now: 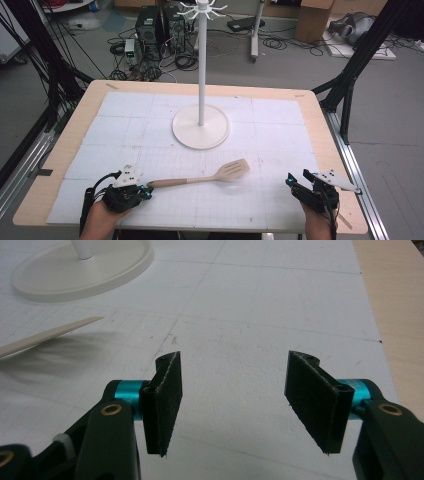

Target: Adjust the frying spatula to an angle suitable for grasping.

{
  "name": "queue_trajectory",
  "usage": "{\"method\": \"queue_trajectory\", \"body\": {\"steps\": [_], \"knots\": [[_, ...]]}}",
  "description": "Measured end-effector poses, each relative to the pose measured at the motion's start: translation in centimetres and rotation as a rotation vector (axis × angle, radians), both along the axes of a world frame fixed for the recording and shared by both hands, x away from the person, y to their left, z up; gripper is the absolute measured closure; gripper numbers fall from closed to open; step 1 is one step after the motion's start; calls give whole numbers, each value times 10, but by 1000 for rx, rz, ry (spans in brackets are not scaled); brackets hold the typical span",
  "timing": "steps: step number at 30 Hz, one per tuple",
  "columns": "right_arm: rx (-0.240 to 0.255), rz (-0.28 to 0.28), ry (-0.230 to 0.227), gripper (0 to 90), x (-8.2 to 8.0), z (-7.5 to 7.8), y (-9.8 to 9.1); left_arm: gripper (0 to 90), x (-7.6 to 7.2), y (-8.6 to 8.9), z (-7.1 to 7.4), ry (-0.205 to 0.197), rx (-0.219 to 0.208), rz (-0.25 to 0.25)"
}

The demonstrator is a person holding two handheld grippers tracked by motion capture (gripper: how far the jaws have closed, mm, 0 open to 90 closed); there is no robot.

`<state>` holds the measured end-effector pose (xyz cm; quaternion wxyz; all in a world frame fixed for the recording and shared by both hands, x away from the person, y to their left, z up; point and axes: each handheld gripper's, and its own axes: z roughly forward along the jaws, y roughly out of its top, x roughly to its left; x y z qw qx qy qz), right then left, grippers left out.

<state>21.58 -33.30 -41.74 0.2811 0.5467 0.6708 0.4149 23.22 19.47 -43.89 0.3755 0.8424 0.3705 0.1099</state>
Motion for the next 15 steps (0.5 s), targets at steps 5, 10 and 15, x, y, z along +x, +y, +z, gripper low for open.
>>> {"method": "queue_trajectory", "body": {"steps": [5,10,15], "knots": [[-3,3,-4,392,-1,1,0,897,3,1,1,-7,14,37],[0,0,-6,392,-1,0,0,896,10,6,2,-4,27,97],[2,3,4,393,-1,0,2,896,21,8,4,-19,60,174]]}}
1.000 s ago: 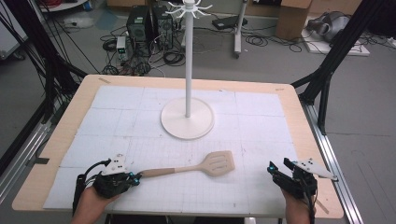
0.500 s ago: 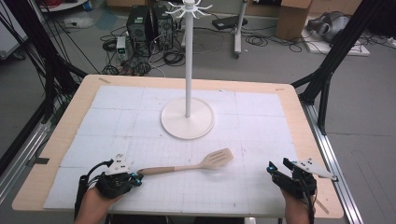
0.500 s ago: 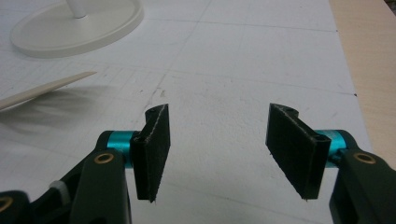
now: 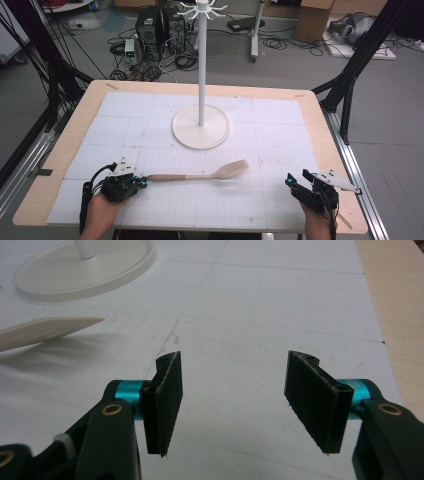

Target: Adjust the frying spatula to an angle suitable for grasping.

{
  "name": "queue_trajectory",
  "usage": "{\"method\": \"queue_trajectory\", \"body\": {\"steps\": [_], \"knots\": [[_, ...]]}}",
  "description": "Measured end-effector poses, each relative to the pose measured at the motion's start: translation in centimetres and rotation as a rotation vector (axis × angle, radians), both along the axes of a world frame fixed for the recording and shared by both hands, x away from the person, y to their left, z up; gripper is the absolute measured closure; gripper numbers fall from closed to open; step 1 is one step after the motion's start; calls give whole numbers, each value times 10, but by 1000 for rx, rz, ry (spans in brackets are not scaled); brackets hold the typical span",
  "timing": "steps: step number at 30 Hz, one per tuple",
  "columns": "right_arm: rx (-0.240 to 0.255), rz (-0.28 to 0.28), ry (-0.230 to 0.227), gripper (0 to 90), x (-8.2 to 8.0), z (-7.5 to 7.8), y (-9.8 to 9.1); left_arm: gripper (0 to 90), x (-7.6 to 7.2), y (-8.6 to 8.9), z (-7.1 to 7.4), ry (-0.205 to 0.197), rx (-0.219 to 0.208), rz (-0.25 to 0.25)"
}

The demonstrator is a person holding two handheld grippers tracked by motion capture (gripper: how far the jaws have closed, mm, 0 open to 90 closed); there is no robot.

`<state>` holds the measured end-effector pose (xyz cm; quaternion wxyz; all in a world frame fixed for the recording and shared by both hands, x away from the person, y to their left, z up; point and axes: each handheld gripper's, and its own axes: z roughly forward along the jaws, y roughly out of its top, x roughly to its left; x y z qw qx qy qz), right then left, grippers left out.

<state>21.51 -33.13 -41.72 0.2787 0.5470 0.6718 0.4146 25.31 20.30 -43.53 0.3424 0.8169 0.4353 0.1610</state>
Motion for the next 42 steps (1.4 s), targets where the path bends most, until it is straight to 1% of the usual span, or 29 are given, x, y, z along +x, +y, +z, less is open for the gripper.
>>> {"method": "queue_trajectory", "body": {"steps": [3,4,5,6,7,9,11,12,13,15,16,18,19,21,22,24,25,26,29,30,32,33,37,38,39,40,42], "knots": [[-1,5,-4,393,1,0,0,896,4,1,-1,5,-19,21],[-3,4,-3,393,0,0,0,896,3,0,-1,2,-14,19],[-1,3,-5,393,1,-1,-1,896,3,0,-1,6,-19,18],[3,0,0,393,0,-1,-1,896,0,-1,0,16,-27,6],[4,-1,0,393,0,-1,-1,896,-2,-2,2,13,-17,-1],[-1,1,-3,393,0,0,-2,896,-6,-1,4,9,-31,-3],[-3,2,-7,393,0,0,-2,896,-10,2,6,-3,-27,-5],[1,-2,-5,393,0,0,-2,896,-13,5,7,-10,-33,-9],[-1,-2,-9,394,0,0,-2,896,-14,6,7,-12,-47,-20],[-1,-1,-4,394,0,0,-2,896,-16,7,6,-8,-50,-42],[1,-2,-2,394,0,-1,-2,896,-17,6,4,4,-67,-66],[0,2,-6,394,1,-1,-1,896,-17,2,2,26,-88,-91],[1,2,-1,395,0,0,0,896,-17,-1,1,33,-88,-111],[-4,4,-5,395,1,0,0,896,-16,-8,-2,40,-74,-136],[-2,4,-4,395,1,0,0,896,-14,-12,-3,35,-64,-135],[-1,1,-3,394,0,0,0,896,-11,-15,-2,27,-55,-117],[-1,2,-3,395,0,-1,0,896,-9,-15,-2,17,-50,-106],[-4,4,-4,395,0,-1,0,896,-7,-16,-1,0,-45,-95],[-1,3,-6,395,0,-1,-1,896,-3,-18,2,-28,-39,-73],[1,2,-4,395,0,-1,-1,896,-1,-19,3,-27,-32,-67],[-4,4,-4,395,0,-1,-2,896,1,-18,4,-32,-22,-63],[-1,3,-6,395,0,-1,-1,896,1,-19,4,-39,-26,-53],[-1,6,-2,395,0,-1,0,896,1,-20,4,-76,2,-34],[0,8,-1,395,0,-2,0,896,1,-20,3,-76,2,-24],[1,7,-2,395,0,-2,1,896,1,-19,3,-71,7,-26],[0,8,-4,395,0,-2,1,896,1,-19,3,-69,2,-28],[12,11,-3,395,1,-1,1,896,0,-19,3,-60,8,-41]]}}
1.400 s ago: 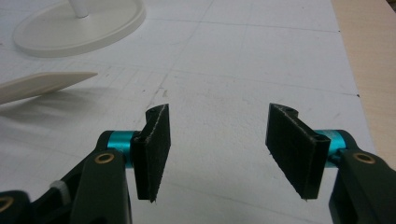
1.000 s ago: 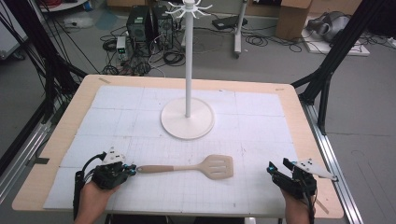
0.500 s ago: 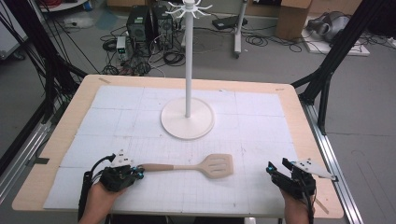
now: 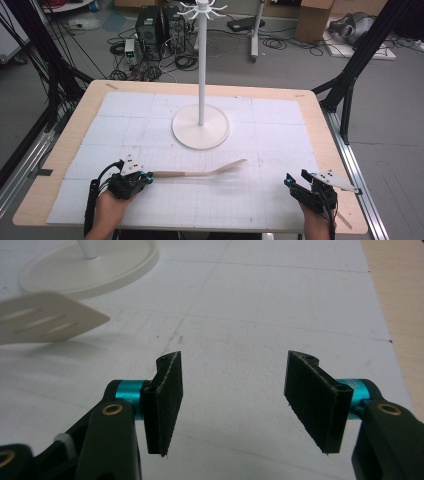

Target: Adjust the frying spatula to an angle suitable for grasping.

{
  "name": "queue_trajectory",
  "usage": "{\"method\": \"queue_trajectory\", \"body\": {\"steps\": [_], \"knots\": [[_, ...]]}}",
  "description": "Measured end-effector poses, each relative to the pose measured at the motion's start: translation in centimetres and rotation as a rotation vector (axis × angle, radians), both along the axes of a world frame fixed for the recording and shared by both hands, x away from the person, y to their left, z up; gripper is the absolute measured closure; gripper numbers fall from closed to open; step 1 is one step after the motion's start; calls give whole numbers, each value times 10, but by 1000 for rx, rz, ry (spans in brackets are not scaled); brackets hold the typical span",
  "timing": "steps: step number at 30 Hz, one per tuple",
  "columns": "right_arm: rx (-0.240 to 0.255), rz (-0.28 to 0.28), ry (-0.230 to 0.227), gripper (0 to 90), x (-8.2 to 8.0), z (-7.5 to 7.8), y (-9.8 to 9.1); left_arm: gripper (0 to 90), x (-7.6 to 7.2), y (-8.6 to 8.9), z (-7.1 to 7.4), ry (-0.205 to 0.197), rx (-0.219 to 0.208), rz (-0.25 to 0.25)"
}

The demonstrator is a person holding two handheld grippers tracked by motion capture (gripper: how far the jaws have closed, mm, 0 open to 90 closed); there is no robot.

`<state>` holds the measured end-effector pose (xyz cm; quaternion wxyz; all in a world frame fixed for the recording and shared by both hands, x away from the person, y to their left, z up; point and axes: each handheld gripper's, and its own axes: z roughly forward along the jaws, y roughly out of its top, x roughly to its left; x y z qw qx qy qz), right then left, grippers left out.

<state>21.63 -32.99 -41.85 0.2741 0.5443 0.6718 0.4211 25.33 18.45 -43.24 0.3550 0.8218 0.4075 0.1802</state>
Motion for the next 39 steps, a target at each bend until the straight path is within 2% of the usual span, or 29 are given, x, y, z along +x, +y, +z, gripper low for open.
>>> {"method": "queue_trajectory", "body": {"steps": [2,3,6,7,9,11,14,16,19,21,24,29,33,38,39], "knots": [[25,14,-10,395,3,1,3,896,-1,0,0,2,10,-6],[22,32,-12,419,6,2,7,896,-1,-1,-1,0,13,-6],[30,126,10,588,16,3,22,896,-1,-1,-2,-8,16,-1],[21,180,24,675,22,3,32,896,-1,-1,-2,-6,18,-1],[11,239,34,765,31,3,47,896,0,-1,-2,-5,16,-5],[-8,325,44,820,43,3,70,896,0,-1,-2,-5,11,1],[-44,399,72,891,51,2,92,896,1,-1,-2,-2,9,4],[-65,415,72,891,52,0,98,895,3,-1,-4,-1,18,16],[-47,433,90,891,49,-2,96,894,6,-1,-6,6,14,22],[-78,449,115,891,46,-5,95,893,10,-1,-7,6,3,30],[-87,464,136,891,41,-11,95,889,16,1,-7,11,-31,58],[-92,480,140,889,37,-12,95,875,24,6,-2,4,-110,93],[-106,502,150,889,33,-14,99,871,29,5,3,6,-137,102],[-120,513,157,888,31,-15,103,865,36,2,5,14,-140,119],[-120,514,158,888,31,-15,103,865,38,2,5,18,-154,127]]}}
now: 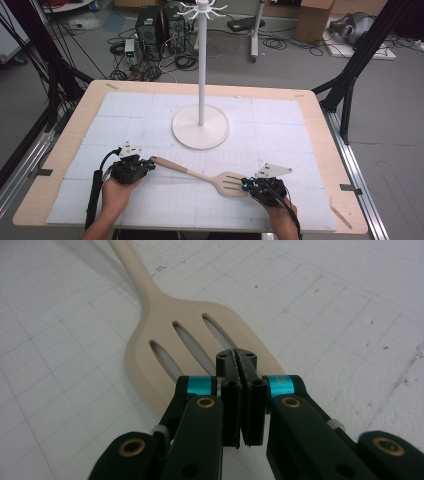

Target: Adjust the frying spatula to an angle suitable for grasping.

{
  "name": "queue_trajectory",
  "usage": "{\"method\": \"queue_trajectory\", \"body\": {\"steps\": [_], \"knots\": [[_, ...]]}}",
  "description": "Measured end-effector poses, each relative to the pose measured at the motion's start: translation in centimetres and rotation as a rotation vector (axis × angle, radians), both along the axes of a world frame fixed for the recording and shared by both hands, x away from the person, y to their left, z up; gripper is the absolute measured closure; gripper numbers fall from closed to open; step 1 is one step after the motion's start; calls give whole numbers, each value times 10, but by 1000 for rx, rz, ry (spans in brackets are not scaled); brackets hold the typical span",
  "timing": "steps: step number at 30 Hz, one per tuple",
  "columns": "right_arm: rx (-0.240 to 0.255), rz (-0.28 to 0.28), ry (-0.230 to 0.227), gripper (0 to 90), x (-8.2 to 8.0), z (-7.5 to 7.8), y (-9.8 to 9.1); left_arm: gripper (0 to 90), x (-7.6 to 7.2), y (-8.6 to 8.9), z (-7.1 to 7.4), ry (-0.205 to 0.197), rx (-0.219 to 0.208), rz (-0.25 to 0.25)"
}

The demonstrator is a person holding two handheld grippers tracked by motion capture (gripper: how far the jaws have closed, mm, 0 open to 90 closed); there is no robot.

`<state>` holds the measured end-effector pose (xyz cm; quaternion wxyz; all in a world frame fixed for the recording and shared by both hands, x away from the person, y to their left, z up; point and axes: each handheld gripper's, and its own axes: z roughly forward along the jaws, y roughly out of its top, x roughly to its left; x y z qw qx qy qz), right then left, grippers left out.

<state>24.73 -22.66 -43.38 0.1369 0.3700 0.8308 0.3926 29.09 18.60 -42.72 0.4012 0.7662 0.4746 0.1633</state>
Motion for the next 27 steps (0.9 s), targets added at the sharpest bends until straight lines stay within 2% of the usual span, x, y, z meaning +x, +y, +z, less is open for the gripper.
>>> {"method": "queue_trajectory", "body": {"steps": [7,9,11,15,18,22,27], "knots": [[-5,14,4,878,-3,-1,2,866,15,-6,3,2,1,14],[-3,18,1,874,-3,0,3,866,20,-9,5,0,18,9],[-4,15,-1,873,-3,0,3,866,24,-12,6,-5,11,16],[-2,20,1,873,-3,0,3,866,33,-17,6,8,42,13],[3,16,2,873,-4,0,2,865,39,-22,6,6,51,16],[11,19,0,864,-5,1,2,863,44,-25,3,17,34,31],[26,15,-13,829,-5,3,2,852,44,-26,0,26,53,22]]}}
